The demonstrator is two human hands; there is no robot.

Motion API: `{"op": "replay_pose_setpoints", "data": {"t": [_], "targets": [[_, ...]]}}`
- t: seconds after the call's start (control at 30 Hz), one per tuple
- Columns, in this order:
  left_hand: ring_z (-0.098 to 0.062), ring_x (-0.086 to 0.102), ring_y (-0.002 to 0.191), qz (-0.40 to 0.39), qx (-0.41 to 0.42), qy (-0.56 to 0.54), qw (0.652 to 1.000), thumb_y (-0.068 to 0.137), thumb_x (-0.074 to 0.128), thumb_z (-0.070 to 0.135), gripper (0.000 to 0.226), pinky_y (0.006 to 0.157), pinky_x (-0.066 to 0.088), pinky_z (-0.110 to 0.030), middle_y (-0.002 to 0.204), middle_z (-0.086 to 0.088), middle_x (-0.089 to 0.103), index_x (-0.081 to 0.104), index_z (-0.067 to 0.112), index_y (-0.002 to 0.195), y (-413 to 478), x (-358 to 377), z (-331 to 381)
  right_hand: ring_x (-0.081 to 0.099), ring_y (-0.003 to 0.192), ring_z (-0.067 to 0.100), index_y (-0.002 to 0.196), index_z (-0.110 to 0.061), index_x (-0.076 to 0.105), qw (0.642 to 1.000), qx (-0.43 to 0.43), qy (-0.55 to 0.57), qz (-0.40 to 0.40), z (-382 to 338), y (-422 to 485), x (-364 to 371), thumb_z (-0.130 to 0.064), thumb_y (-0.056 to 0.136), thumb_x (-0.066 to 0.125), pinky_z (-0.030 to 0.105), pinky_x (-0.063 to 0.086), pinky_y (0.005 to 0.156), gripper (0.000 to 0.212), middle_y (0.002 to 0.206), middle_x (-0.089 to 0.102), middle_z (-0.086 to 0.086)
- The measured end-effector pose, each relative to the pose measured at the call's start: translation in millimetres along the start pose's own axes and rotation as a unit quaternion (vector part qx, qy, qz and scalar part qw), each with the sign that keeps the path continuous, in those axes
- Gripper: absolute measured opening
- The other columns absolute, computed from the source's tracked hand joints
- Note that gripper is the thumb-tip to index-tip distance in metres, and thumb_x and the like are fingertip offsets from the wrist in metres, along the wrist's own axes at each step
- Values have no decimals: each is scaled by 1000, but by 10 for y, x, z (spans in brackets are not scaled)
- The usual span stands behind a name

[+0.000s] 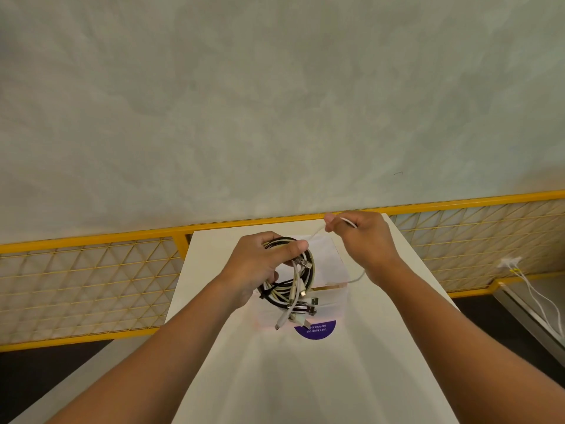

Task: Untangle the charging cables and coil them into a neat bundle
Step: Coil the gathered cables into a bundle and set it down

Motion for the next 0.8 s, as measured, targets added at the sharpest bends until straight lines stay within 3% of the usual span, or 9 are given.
{"op": "replay_pose_setpoints", "data": {"t": [0.07, 0.17, 0.23, 0.37, 0.53, 0.7, 0.8], "targets": [[-7, 49, 45, 4, -13, -49, 999, 71, 84, 38, 41, 52, 37, -26, 77, -9, 76, 73, 7, 95, -3, -24, -6, 61, 88, -12, 70, -19, 75, 1000, 21, 5, -6, 75, -25, -10, -29, 94, 68, 5, 38, 67, 27, 85, 72, -23], [-11, 55, 54, 7, -29, -129, 991, 61, 84, 36, 50, 48, 35, -24, 75, -9, 75, 72, 3, 97, -5, -38, 0, 61, 98, 6, 74, -16, 77, 998, 54, 21, -13, 160, -84, 6, -37, 94, 67, 22, 39, 82, 31, 97, 72, -11], [-10, 50, 48, -5, -38, -163, 986, 61, 83, 34, 50, 44, 35, -21, 74, -9, 73, 72, 3, 98, 2, -19, 18, 59, 93, 10, 74, -18, 77, 996, 83, 21, -41, 216, -118, 50, -40, 95, 65, 29, 40, 86, 33, 97, 70, -10], [-7, 43, 39, -10, -45, -211, 976, 62, 83, 31, 42, 39, 34, -18, 76, -10, 73, 72, 6, 94, 22, -4, 44, 45, 57, 17, 77, -15, 77, 982, 109, 31, -152, 291, -220, 145, -36, 101, 57, 30, 39, 58, 37, 62, 56, 1], [-9, 40, 41, -13, -27, -195, 980, 60, 85, 32, 46, 40, 34, -20, 80, -11, 74, 74, 6, 96, 41, -8, 63, 51, 54, 22, 109, -8, 73, 944, 119, 177, -253, 203, -253, 240, -16, 104, 50, 31, 44, 57, 25, 85, 66, 18], [-8, 42, 41, -13, -19, -188, 982, 62, 84, 31, 43, 42, 33, -21, 82, -11, 75, 74, 6, 96, 18, -10, 103, 25, 53, 14, 94, -13, 78, 957, 74, 187, -210, 61, -189, 200, -14, 96, 63, 26, 21, 51, 16, 60, 38, 3], [-7, 42, 39, -9, -28, -195, 980, 63, 84, 29, 45, 40, 34, -19, 78, -10, 73, 73, 3, 99, 7, -64, 95, 22, 53, 14, 82, -9, 80, 955, 88, 217, -182, 106, -168, 115, -4, 87, 67, 25, 19, 48, 15, 54, 36, 0]]}}
Point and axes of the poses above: each hand's wrist, its own y-axis towards the middle knuckle, its own x-axis out of the palm, z = x × y, the point moved 5 cm from there along y, towards the middle knuckle
